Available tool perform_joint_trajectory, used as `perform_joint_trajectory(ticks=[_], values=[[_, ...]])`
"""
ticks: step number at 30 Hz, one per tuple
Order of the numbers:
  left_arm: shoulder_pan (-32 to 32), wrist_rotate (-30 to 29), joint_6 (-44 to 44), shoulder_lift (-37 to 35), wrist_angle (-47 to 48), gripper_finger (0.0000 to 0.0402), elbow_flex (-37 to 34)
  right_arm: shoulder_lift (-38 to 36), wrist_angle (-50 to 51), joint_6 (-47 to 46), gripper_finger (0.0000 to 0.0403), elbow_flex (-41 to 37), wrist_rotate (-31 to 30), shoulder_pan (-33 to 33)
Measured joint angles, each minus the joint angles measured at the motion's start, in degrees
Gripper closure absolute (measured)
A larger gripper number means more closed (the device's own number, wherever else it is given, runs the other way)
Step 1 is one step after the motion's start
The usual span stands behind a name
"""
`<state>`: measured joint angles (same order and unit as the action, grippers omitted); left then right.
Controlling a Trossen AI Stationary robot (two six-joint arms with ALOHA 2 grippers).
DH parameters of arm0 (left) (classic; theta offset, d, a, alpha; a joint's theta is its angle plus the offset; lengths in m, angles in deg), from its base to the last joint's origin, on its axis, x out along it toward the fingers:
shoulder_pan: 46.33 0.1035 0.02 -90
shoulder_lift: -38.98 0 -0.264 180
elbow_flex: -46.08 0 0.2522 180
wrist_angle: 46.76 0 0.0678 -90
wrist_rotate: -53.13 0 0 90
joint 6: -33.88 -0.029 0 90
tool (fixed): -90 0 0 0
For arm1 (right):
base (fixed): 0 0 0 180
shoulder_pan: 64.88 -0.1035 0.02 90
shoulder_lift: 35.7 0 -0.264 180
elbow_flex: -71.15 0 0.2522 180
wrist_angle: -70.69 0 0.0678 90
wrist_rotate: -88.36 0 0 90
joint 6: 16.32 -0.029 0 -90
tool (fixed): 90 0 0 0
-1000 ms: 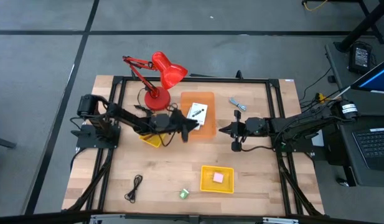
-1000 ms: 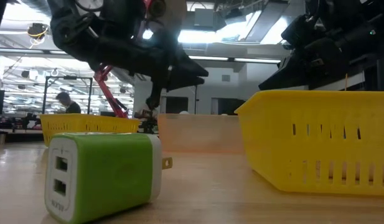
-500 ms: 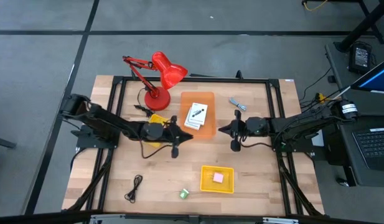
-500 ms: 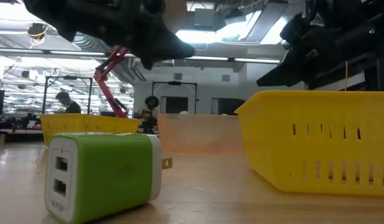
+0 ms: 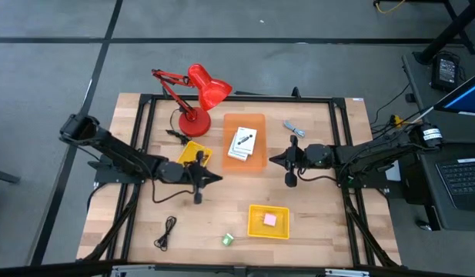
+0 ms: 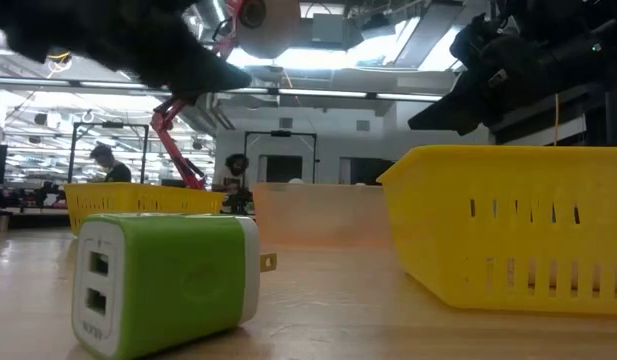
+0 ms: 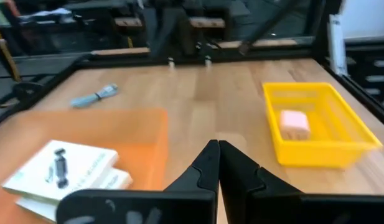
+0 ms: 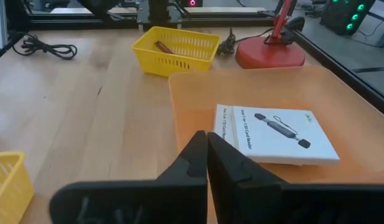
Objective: Pick and place items into bin
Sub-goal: Put the blue charger cable into the left yellow bin
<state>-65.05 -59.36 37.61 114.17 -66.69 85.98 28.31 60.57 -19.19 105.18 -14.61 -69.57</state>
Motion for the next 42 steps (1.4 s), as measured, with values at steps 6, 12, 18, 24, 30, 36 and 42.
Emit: perform_joint_trajectory(ticks=[6,12,18,24,30,36,42], values=[[-1.7,1.1,-0.02,-1.19,-4.48,0.0399,-4.77,0.0,-0.04,-2.92,0.0402,0.0,-0.78,0.77],[-1.38,0.93,-0.02,-1.54,-4.72,0.0398,-5.27,-0.02,1.56,-4.37,0.0402,0.08,-0.94,4.66],[-1.38,0.56,-0.61,-1.54,-4.73,0.0398,-5.27,-0.02,16.66,-6.65,0.0402,4.8,-0.94,10.85],[-1.38,0.46,-0.59,-1.54,-4.73,0.0398,-5.27,-0.02,31.68,-7.41,0.0402,12.73,-0.26,17.52],[-1.38,0.41,-1.79,-1.54,-4.71,0.0398,-5.27,-0.02,44.52,-5.51,0.0402,19.29,-0.08,24.79],[-1.38,0.41,-3.5,-1.54,-4.68,0.0398,-5.27,-0.02,46.55,-0.78,0.0399,20.63,0.17,29.54],[-1.04,-0.32,-6.06,-3.18,-4.25,0.0398,-5.27,0.13,51.66,-1.11,0.0347,20.63,1.07,32.0]])
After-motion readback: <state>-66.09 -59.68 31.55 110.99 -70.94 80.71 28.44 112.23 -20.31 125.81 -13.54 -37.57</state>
